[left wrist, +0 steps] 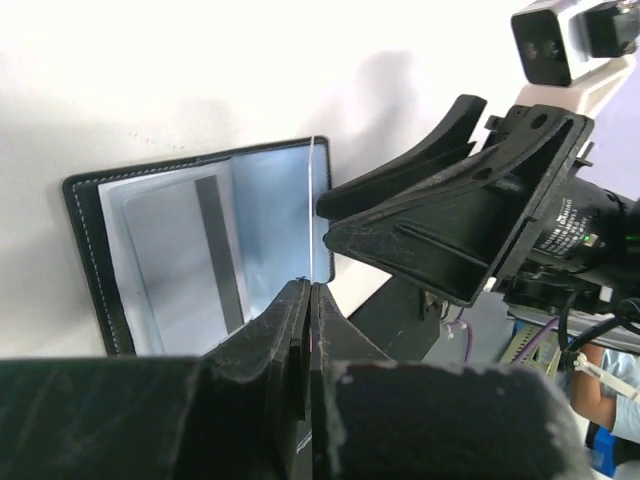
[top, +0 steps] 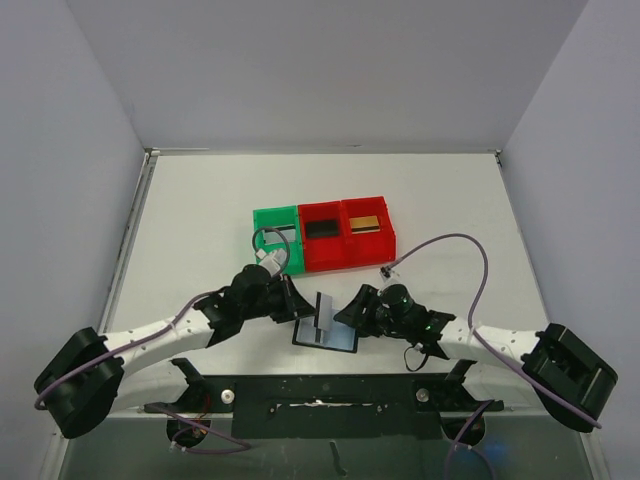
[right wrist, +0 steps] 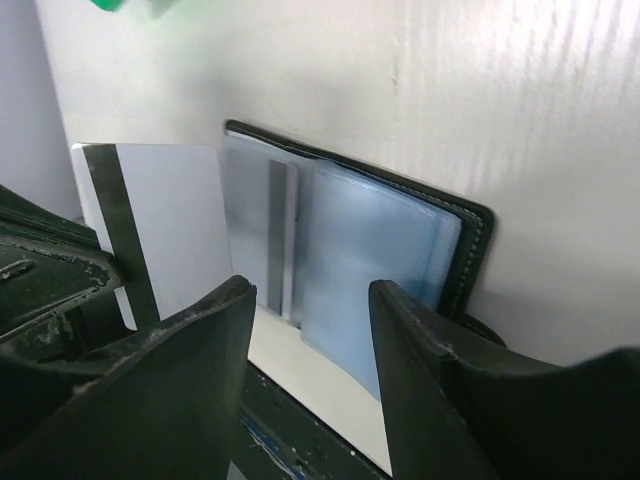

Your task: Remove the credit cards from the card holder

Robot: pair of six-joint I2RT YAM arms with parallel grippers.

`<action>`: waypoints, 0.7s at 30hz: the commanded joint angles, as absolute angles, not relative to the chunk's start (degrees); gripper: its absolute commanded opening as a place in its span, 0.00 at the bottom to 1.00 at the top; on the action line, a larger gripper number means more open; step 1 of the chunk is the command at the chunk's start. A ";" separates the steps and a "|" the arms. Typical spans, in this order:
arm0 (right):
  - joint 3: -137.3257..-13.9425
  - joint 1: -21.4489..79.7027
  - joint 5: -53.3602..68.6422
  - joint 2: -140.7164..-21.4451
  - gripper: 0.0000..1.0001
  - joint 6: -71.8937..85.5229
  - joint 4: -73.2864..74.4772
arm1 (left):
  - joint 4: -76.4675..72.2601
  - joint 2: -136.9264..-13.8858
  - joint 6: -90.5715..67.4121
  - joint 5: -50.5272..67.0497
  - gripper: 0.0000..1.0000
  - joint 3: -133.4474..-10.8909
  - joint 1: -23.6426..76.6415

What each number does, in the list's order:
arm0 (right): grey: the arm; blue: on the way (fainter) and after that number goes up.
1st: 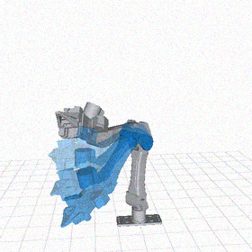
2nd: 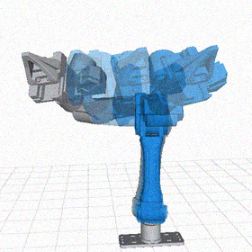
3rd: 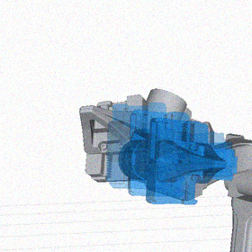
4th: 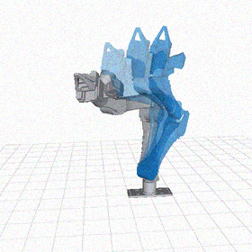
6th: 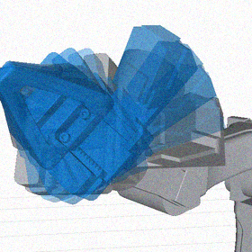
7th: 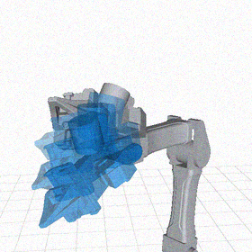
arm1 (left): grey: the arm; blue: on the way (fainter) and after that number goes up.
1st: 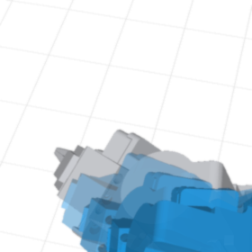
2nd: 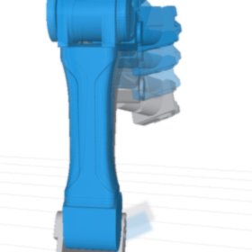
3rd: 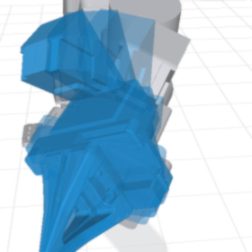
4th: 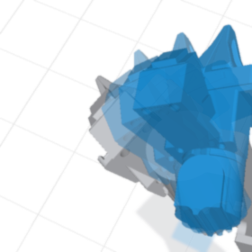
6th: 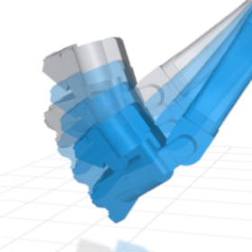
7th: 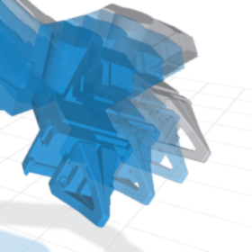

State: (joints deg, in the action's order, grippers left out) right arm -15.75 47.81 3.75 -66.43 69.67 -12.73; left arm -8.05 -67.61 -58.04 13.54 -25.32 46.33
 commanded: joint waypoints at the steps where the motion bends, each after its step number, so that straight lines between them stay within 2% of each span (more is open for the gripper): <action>1: -17.89 46.84 3.70 -61.05 0.52 66.09 -16.46 | -5.81 -62.38 -56.07 10.54 0.00 -26.28 45.73; 10: -17.01 42.35 6.28 -52.85 0.63 63.71 -18.65 | -7.39 -55.59 -57.94 10.47 0.00 -23.70 44.91; 21: -18.13 39.76 15.56 -51.05 0.65 60.69 -25.05 | -16.73 -45.34 -64.03 14.88 0.00 -19.66 40.90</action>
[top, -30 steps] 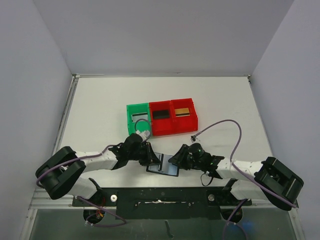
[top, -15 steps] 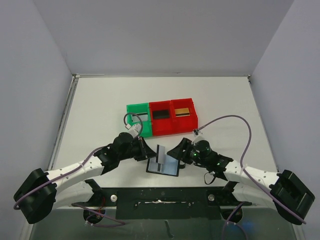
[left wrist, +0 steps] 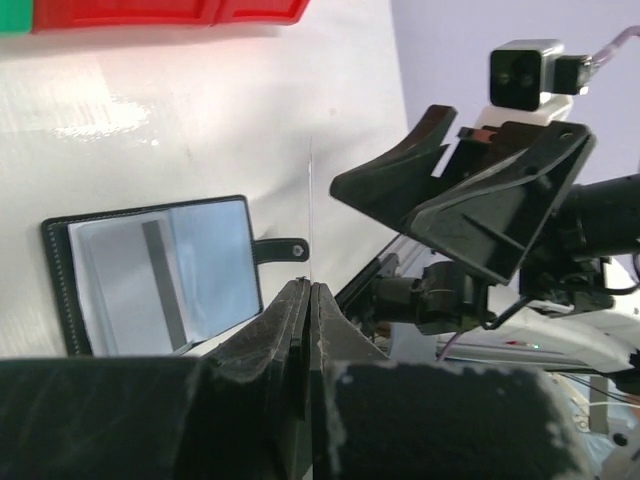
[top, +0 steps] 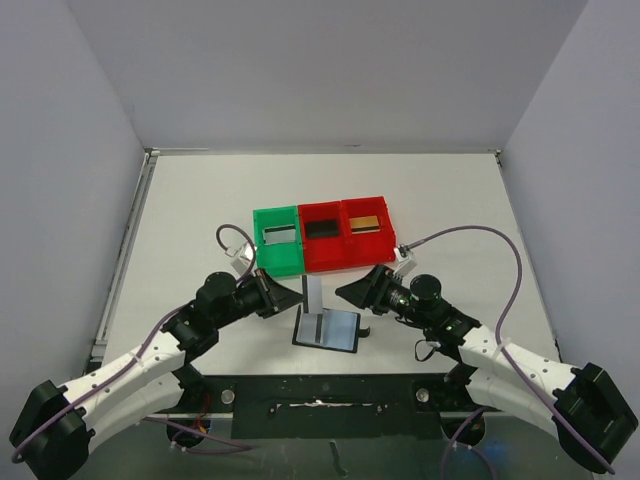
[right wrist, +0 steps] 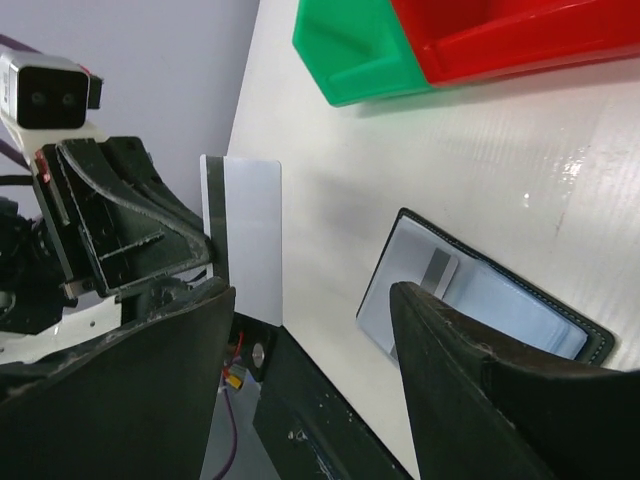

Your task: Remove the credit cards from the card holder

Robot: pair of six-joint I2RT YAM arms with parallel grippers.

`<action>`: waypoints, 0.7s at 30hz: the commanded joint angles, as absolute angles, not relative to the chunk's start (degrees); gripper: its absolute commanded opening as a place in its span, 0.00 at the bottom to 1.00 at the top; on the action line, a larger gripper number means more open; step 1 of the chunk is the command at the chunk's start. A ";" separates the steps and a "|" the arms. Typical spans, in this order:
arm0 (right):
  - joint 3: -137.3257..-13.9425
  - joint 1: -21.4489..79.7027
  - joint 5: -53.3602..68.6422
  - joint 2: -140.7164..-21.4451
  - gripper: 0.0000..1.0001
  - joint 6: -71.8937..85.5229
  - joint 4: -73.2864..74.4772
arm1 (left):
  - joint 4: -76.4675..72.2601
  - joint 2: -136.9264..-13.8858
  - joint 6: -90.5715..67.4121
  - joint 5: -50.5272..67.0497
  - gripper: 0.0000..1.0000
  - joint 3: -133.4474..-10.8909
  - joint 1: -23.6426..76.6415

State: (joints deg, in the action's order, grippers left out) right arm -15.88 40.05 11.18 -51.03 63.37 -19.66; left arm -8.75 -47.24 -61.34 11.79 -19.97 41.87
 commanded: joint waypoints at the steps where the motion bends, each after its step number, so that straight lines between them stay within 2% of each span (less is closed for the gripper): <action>1: -18.64 39.79 16.56 -51.75 0.64 60.46 -26.21 | -18.39 -45.27 -64.41 15.59 0.00 -19.50 40.80; 5: -20.38 39.69 19.53 -54.54 0.63 60.38 -29.33 | -23.05 -45.42 -65.99 17.84 0.00 -19.10 40.78; 10: -20.40 39.61 23.27 -58.18 0.54 62.20 -36.47 | -26.17 -46.44 -66.45 20.35 0.00 -19.14 40.61; 19: -20.00 38.46 30.07 -61.60 0.44 64.06 -45.27 | -30.23 -48.65 -66.95 23.64 0.00 -18.55 40.39; 21: -20.12 38.31 32.02 -62.66 0.37 65.18 -48.56 | -30.75 -48.90 -67.10 23.97 0.00 -18.39 40.34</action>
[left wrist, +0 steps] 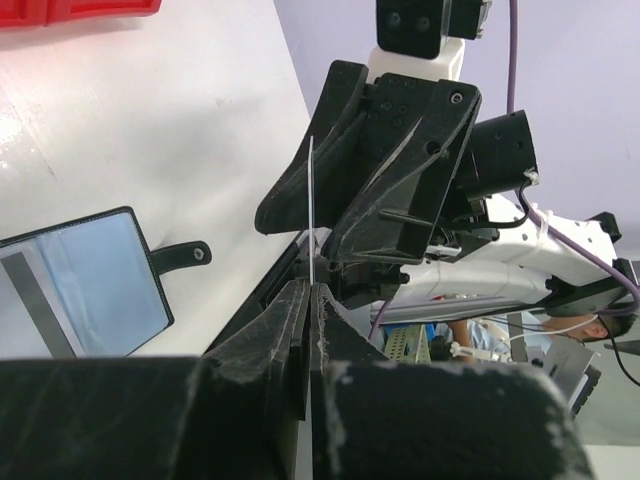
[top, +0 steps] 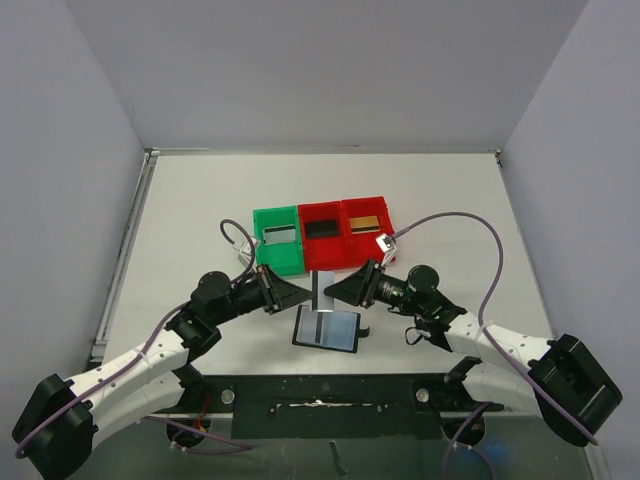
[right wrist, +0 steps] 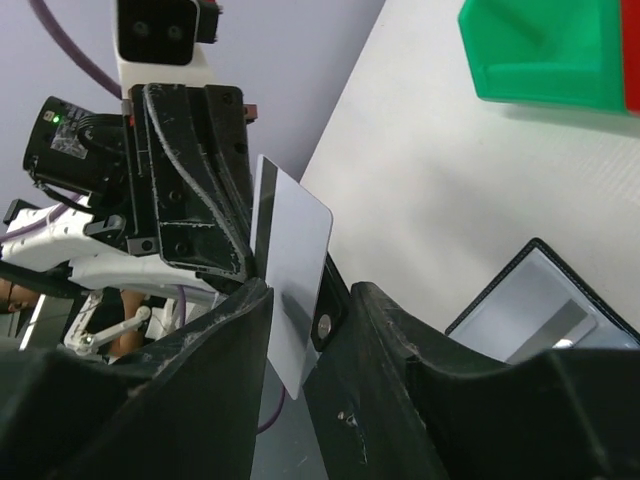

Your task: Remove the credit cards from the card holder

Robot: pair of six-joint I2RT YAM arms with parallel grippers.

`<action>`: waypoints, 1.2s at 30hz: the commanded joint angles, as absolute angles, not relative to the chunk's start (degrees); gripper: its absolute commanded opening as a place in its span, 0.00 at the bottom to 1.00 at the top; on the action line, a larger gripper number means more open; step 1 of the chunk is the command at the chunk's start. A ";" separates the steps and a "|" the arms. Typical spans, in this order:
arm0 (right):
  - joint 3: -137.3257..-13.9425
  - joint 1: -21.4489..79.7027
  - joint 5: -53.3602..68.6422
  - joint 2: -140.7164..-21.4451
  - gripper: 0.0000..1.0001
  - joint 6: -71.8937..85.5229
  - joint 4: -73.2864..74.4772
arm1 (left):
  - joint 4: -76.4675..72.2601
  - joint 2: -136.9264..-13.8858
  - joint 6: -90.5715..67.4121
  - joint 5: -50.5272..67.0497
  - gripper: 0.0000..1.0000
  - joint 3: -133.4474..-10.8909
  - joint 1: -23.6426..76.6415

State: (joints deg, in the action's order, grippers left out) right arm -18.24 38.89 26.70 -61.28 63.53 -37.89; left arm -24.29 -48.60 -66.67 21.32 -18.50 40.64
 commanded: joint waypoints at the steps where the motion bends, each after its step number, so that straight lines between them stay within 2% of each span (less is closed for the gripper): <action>1: -20.13 38.24 32.71 -63.18 0.34 65.72 -49.85 | -30.92 -48.95 -67.22 24.11 0.00 -18.37 40.35; 4: -19.94 37.87 34.07 -64.34 0.22 67.14 -52.83 | -30.95 -48.61 -67.21 24.09 0.00 -18.29 40.29; 7: -19.30 37.31 34.51 -64.10 0.16 67.70 -53.99 | -30.59 -48.14 -67.25 23.75 0.00 -18.13 40.30; 9: -19.04 37.10 35.40 -63.55 0.15 67.37 -54.05 | -30.31 -47.84 -67.24 23.50 0.00 -18.06 40.19; 13: -18.98 37.00 37.70 -62.47 0.21 66.56 -52.67 | -30.08 -47.43 -67.13 23.21 0.00 -17.93 40.17; 19: -18.52 36.60 38.38 -61.84 0.13 67.31 -53.38 | -30.34 -47.35 -67.24 23.29 0.00 -17.89 40.17; 23: -18.52 36.20 38.44 -61.78 0.00 68.03 -54.51 | -30.05 -46.85 -67.32 22.87 0.00 -17.75 40.17; 26: -18.84 36.21 38.62 -61.53 0.00 67.27 -53.92 | -28.14 -47.03 -66.46 22.72 0.00 -18.48 40.11; 28: -19.33 36.20 37.85 -60.68 0.00 65.70 -51.01 | -22.77 -46.65 -64.24 20.57 0.11 -20.94 40.08; 30: -20.43 36.21 35.94 -59.22 0.00 62.93 -45.30 | -15.99 -45.33 -61.35 17.25 0.32 -23.59 40.12; 33: -21.87 36.24 31.78 -56.24 0.00 59.22 -36.48 | -5.04 -42.73 -57.45 10.57 0.55 -27.73 40.00; 34: -22.52 36.22 30.22 -55.29 0.00 57.93 -33.85 | -1.27 -41.93 -56.61 8.44 0.65 -28.72 40.04; 35: -23.36 36.22 28.78 -54.58 0.00 56.33 -30.71 | 1.66 -41.43 -55.97 6.12 0.71 -29.83 39.96; 36: -24.27 36.26 27.19 -53.84 0.00 54.56 -27.89 | 4.79 -41.01 -55.64 3.74 0.72 -30.83 39.95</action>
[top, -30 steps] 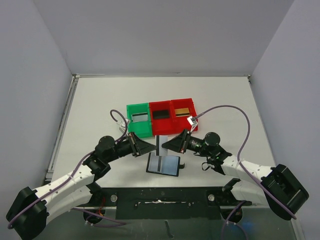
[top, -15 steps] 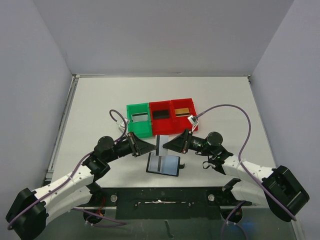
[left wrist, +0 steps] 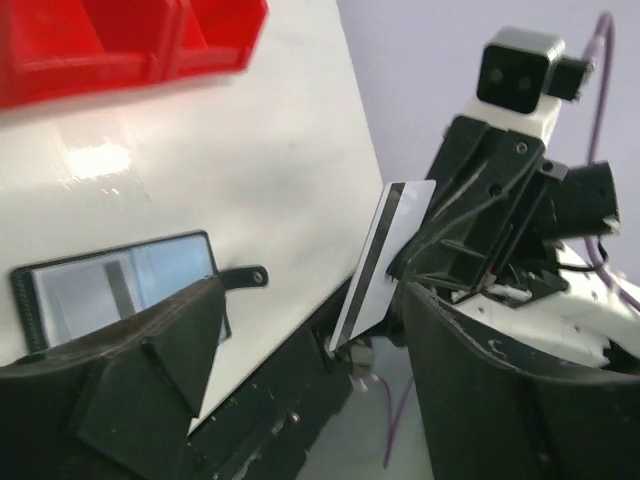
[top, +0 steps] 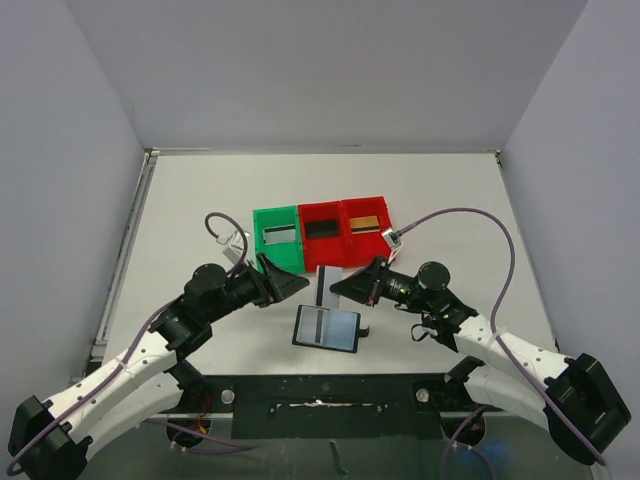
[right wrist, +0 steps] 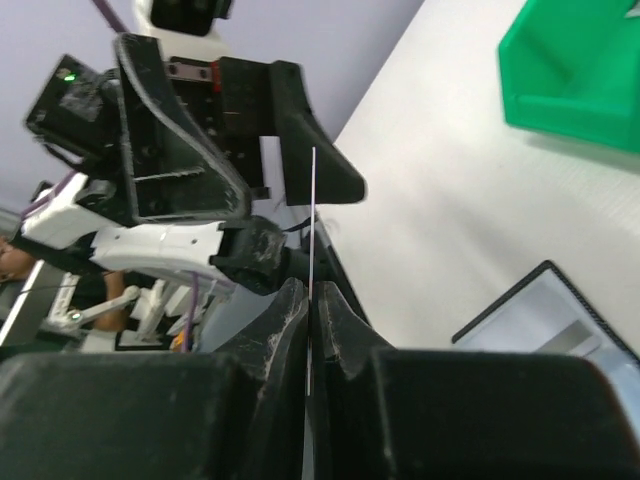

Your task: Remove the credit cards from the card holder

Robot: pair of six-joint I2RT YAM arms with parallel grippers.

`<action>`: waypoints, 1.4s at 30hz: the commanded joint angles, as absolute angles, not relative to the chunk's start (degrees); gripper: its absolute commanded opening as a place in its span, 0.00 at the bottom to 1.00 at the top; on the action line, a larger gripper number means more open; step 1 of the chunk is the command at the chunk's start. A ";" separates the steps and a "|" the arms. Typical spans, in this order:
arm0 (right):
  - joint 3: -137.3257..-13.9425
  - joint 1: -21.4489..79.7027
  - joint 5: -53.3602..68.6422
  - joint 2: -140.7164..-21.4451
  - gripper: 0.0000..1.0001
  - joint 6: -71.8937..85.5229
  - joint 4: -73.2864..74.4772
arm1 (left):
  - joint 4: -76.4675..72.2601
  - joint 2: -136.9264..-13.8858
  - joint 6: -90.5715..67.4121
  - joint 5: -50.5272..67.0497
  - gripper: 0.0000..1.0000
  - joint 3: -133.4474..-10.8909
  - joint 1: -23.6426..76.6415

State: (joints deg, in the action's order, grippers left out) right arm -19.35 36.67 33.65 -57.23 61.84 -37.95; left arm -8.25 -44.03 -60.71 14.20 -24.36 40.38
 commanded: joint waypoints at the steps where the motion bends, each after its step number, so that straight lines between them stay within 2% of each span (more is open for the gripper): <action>1: -25.28 36.34 25.57 -53.31 0.00 53.00 -25.12 | 7.73 -40.85 -55.23 1.82 0.72 -31.78 39.91; 7: -29.35 37.68 17.45 -51.86 0.00 43.23 -15.15 | 22.45 -40.25 -50.86 -10.30 0.73 -38.74 39.82; 14: -34.63 47.42 -1.19 -51.69 0.00 29.33 -9.31 | 31.14 -40.76 -38.01 -20.45 0.73 -46.90 39.66; 18: -37.67 49.88 -4.13 -54.66 0.00 23.86 -8.70 | 33.94 -42.98 -32.57 -22.39 0.74 -48.92 37.70; 21: -40.50 50.09 -4.52 -58.19 0.00 21.57 -7.64 | 34.80 -43.73 -30.20 -20.40 0.74 -49.15 30.81; 26: -47.02 50.16 -5.00 -64.21 0.00 18.11 -3.12 | 31.53 -44.22 -28.49 -2.32 0.76 -46.02 12.10; 32: -57.09 50.11 -4.94 -73.26 0.00 14.09 3.02 | 28.33 -47.23 -27.42 7.77 0.76 -45.16 -5.99; 37: -67.90 50.10 -5.05 -84.30 0.00 8.81 6.92 | 26.86 -46.65 -28.32 0.35 0.77 -42.32 -7.02; 42: -81.69 50.25 -5.73 -98.45 0.00 2.67 13.27 | 26.44 -43.40 -28.91 -0.95 0.77 -41.58 -6.94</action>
State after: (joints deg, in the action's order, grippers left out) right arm -72.16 49.93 -4.19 -91.09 9.37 7.94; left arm 30.59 -46.76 -29.21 0.58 -41.04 -6.61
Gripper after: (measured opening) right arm 0.029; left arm 0.764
